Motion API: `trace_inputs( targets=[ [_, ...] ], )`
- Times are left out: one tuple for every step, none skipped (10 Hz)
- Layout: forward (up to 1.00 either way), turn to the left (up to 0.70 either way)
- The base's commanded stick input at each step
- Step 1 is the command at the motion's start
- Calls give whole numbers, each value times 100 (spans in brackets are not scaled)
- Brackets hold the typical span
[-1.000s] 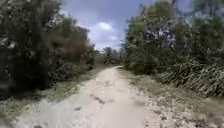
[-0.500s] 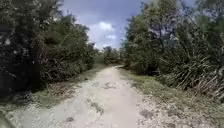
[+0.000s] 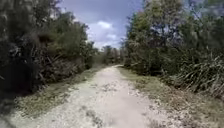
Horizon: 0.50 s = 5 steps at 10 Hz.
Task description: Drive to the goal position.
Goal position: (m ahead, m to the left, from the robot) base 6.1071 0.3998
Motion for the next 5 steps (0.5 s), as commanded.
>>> trace_inputs(
  targets=[
    [50, 0],
    [50, 0],
    [50, 0],
    [50, 0],
    [50, 0]
  ],
)
